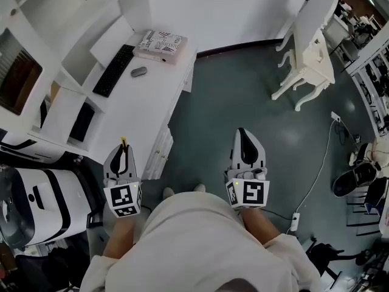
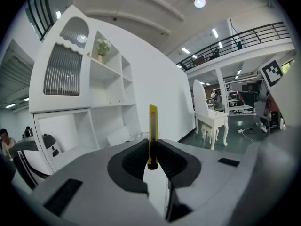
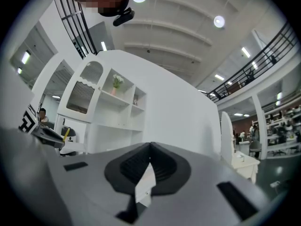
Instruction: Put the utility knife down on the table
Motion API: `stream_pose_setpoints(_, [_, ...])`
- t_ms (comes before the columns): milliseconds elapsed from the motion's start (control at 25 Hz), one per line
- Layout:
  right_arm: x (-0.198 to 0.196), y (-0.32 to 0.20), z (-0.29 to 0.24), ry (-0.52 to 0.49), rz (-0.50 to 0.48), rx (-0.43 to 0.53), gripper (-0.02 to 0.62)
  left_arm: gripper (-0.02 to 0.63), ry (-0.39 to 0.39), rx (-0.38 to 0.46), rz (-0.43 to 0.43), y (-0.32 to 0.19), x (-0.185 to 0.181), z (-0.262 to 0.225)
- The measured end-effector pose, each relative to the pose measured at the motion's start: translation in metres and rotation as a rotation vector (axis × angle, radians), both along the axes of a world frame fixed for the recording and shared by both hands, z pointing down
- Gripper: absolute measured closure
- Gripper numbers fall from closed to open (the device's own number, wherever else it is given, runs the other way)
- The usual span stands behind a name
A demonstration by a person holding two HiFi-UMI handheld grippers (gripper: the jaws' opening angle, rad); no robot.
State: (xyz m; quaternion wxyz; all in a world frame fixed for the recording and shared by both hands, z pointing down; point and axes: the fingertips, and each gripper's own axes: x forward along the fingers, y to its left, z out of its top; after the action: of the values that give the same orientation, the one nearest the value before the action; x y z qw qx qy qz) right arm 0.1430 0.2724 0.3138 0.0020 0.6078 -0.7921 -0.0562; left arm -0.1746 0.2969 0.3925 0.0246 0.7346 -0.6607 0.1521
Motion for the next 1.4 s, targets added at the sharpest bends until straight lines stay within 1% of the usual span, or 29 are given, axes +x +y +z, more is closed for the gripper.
stream_pose_setpoints(320, [0.028,-0.008,0.009,0.019,-0.037,-0.018,0.591,0.549,-0.001,-0.003,-0.026,-0.008,0.027,0.003])
stream_pose_setpoints(480, [0.031,-0.019,0.012,0.016,-0.041,-0.026,0.591,0.549,-0.003,-0.02,-0.035,-0.017,0.027,0.008])
stream_pose_setpoints(640, [0.028,-0.04,0.016,0.023,-0.041,-0.031,0.591,0.549,0.0,-0.03,-0.039,-0.039,0.022,0.016])
stream_pose_setpoints(840, [0.021,-0.083,0.02,0.058,-0.032,-0.031,0.592,0.549,0.015,-0.036,-0.032,-0.088,0.015,0.032])
stream_pose_setpoints(1040, [0.008,-0.145,0.019,0.081,-0.024,-0.031,0.591,0.549,0.03,-0.062,-0.018,-0.148,0.007,0.048])
stream_pose_setpoints(1200, [-0.01,-0.201,0.016,0.099,-0.037,-0.032,0.592,0.549,0.03,-0.097,-0.003,-0.2,0.0,0.064])
stream_pose_setpoints(1400, [-0.031,-0.264,0.012,0.111,-0.034,-0.035,0.591,0.549,0.041,-0.162,0.024,-0.26,-0.007,0.086])
